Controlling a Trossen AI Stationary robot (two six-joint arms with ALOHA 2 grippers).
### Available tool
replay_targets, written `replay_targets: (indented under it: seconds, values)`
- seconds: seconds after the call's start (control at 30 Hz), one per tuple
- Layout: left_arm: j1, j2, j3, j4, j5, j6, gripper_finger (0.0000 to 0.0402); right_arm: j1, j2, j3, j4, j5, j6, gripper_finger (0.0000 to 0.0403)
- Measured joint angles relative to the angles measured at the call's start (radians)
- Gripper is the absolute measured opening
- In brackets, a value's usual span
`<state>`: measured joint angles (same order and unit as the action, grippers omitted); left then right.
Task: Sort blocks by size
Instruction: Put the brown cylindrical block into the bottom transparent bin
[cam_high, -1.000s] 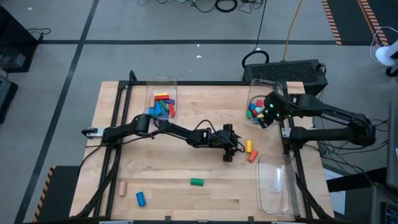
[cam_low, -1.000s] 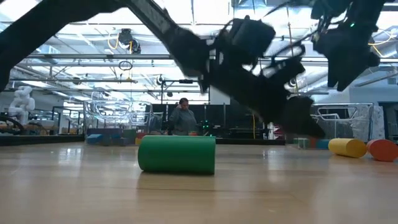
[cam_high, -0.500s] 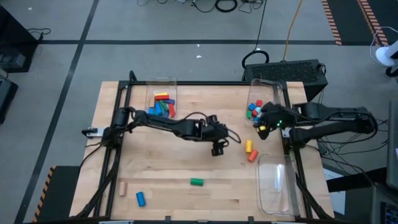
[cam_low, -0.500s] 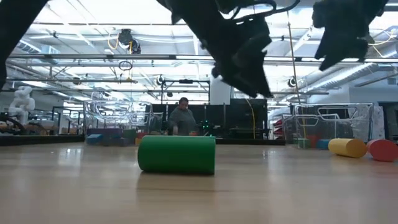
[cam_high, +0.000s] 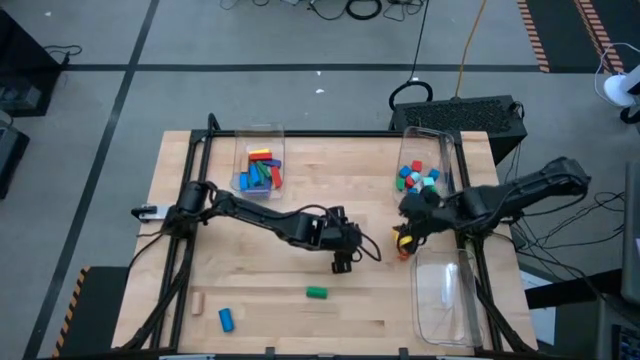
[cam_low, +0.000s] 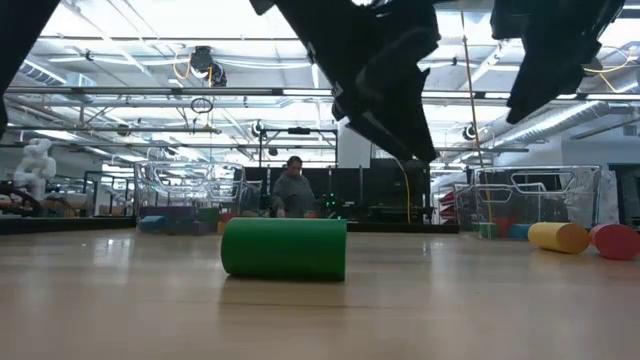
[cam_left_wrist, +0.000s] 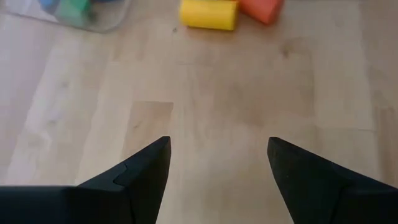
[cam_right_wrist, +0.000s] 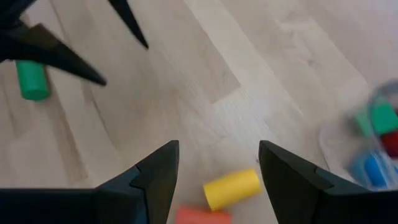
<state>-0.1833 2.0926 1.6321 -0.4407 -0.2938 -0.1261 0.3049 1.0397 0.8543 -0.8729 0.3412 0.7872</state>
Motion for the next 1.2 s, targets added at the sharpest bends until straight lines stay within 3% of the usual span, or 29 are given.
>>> replay_targets:
  seconds: [0.23, 0.53, 0.87, 1.2]
  values:
    - [-0.037, 0.0, 0.0, -0.038, -0.026, -0.073, 0.027, 0.119, 0.138, 0.0, 0.1, 0.206, 0.034, 0.0205]
    - [-0.061, 0.0, 0.0, -0.328, -0.015, -0.257, 0.027, 0.211, 0.255, 0.0, 0.105, 0.203, 0.107, 0.0205]
    - [-0.184, -0.009, -0.001, -0.789, 0.03, -0.611, 0.027, 0.261, 0.273, 0.0, 0.107, 0.265, 0.154, 0.0205]
    - [-0.315, -0.13, -0.005, -0.916, 0.005, -0.954, 0.027, 0.26, 0.273, 0.0, 0.127, 0.296, 0.114, 0.0205]
